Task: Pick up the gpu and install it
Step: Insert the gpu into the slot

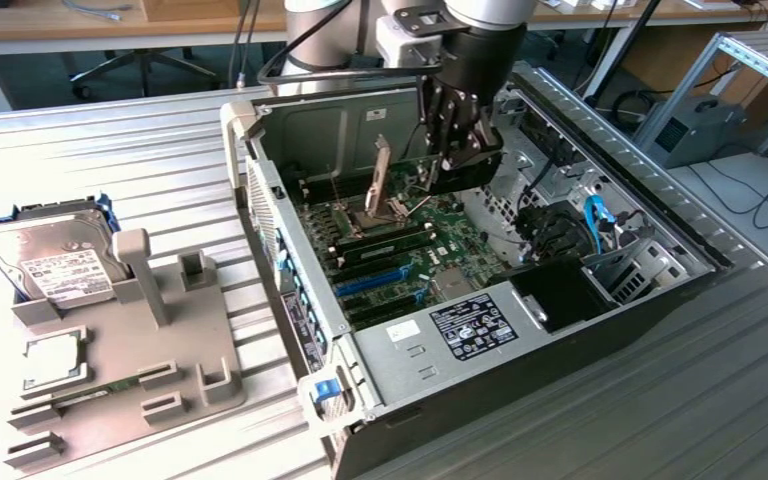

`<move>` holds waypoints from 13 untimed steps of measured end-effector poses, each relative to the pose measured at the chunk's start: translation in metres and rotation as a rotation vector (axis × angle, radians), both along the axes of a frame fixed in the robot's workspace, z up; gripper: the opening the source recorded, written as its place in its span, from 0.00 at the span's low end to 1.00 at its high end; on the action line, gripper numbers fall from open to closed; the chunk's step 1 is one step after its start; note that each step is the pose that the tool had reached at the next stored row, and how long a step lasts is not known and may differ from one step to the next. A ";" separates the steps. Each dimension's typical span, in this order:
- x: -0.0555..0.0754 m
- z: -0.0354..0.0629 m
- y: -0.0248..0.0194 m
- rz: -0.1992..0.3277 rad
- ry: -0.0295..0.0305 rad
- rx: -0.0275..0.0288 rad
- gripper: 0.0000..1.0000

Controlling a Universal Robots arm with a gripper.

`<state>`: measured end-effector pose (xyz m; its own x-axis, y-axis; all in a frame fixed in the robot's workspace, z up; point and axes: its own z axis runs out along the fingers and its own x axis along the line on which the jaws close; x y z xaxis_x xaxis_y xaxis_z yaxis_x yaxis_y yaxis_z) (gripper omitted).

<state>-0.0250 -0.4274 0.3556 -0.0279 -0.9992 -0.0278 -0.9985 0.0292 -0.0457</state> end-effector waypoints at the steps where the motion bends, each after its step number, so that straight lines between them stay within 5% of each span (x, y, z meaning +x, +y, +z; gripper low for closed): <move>1: -0.003 -0.0013 -0.0019 0.000 0.0000 0.0000 0.27; 13: -0.008 -0.0075 -0.0049 0.000 0.0000 0.0000 0.27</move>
